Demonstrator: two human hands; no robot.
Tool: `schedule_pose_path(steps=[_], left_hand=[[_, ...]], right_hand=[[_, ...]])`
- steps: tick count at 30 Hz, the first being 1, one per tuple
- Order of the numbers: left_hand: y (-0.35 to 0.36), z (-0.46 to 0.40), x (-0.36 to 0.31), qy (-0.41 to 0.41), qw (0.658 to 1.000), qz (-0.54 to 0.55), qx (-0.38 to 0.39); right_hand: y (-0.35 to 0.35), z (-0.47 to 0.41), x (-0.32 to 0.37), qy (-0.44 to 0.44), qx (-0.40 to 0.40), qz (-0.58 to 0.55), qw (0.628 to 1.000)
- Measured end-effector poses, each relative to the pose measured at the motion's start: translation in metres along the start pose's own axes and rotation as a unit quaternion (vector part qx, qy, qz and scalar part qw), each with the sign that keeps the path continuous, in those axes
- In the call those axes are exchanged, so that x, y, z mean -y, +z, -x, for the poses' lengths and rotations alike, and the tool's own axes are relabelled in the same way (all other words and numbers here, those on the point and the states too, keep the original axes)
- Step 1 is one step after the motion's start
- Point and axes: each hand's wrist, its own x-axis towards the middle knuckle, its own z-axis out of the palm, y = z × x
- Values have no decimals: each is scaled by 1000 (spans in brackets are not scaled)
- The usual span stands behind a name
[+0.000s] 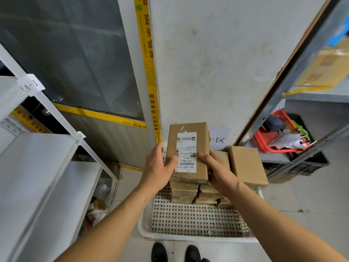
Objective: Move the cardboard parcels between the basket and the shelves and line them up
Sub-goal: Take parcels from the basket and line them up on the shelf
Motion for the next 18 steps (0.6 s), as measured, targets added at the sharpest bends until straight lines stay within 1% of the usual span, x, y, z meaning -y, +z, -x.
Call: schedule_pose_path(steps=[1,2,3,4,5,6,7,9,10,11,12,13,14,16,18], left_hand=[[-3,-1,1,-49,998,19,32],[-5,-3,5,-102,989,74,72],[-7,-5,8,-151,970,155,113],[-9,-6,12,-181,946,221,150],[-11,-8,15,-185,930,265,175],[-14,-11,18,-174,928,277,178],[-17,-15,20,-164,932,275,169],[-28,-27,27,-139,952,218,166],[-36,-33,28,-131,960,168,184],[-43,-38,29,-121,963,119,208],[-50,-44,30,-112,962,69,241],[-57,-48,28,-103,956,23,275],[-63,-49,23,-94,946,-12,309],[-74,-51,12,-77,927,-37,365],[-84,-53,8,-70,920,-17,386]], right_hand=[[0,0,-1,4,7,-15,1000],[-1,0,-1,9,14,-32,999],[0,1,-1,13,24,-44,999],[1,2,-2,19,41,-47,998],[1,2,-2,25,58,-36,997],[0,1,-2,24,66,-13,997],[-1,0,0,11,51,24,998],[-5,-5,11,-42,-25,132,990],[-4,-5,21,-68,-57,204,975],[-3,-7,32,-96,-69,283,952],[-3,-10,44,-124,-51,358,924],[1,-12,54,-135,-9,425,895],[6,-15,63,-118,45,471,873],[23,-22,71,-26,146,514,845],[37,-29,67,63,196,514,832]])
